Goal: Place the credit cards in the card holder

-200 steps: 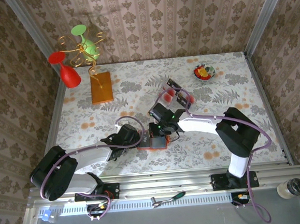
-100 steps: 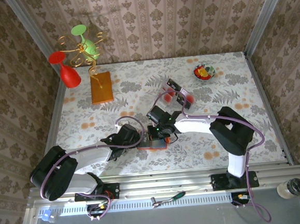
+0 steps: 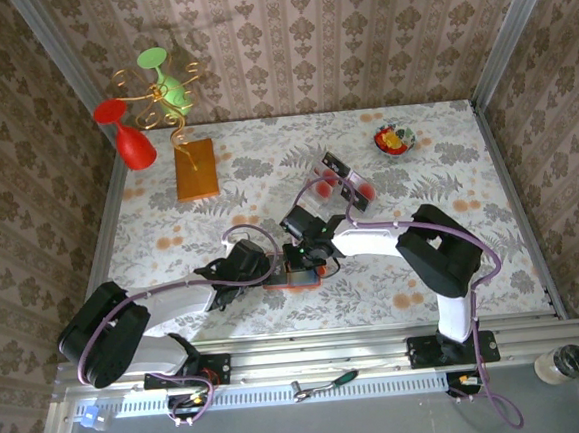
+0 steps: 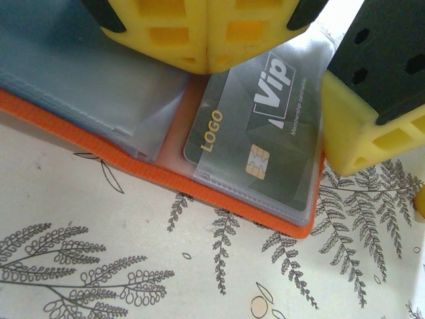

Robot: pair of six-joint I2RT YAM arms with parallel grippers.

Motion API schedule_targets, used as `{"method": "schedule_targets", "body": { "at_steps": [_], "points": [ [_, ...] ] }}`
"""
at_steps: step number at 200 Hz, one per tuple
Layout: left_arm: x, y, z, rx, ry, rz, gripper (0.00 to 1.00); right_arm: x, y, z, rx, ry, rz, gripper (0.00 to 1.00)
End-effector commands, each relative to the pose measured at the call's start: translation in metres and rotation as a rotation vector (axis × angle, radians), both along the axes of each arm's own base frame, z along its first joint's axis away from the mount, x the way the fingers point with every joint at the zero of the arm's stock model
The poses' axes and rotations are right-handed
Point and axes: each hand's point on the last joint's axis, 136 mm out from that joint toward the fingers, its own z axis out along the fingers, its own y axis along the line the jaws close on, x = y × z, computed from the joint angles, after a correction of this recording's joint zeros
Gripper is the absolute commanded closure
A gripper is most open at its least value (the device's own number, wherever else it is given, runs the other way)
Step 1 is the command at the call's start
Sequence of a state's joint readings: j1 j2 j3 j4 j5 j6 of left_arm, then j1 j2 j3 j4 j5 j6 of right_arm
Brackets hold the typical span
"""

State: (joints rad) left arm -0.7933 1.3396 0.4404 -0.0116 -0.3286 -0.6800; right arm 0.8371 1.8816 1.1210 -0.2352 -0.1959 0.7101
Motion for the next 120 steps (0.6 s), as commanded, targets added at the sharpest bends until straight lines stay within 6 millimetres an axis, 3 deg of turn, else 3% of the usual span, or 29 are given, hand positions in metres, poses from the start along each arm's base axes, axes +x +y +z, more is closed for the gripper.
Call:
{"method": "schedule_targets", "body": {
  "at_steps": [1, 42, 77, 120],
  "points": [
    [-0.026, 0.002, -0.029, -0.007, 0.128, -0.032, 0.18, -0.005, 0.007, -0.007, -0.008, 0.028, 0.027, 1.0],
    [-0.025, 0.002, -0.027, -0.011, 0.124, -0.029, 0.18, -0.006, 0.008, 0.002, 0.003, 0.023, 0.032, 1.0],
    [-0.023, 0.004, -0.014, -0.027, 0.101, -0.008, 0.16, -0.003, 0.007, 0.032, 0.032, -0.024, 0.033, 1.0],
    [-0.016, 0.006, 0.008, -0.056, 0.063, 0.01, 0.12, -0.001, -0.014, 0.056, 0.013, -0.078, 0.006, 0.85]
  ]
}}
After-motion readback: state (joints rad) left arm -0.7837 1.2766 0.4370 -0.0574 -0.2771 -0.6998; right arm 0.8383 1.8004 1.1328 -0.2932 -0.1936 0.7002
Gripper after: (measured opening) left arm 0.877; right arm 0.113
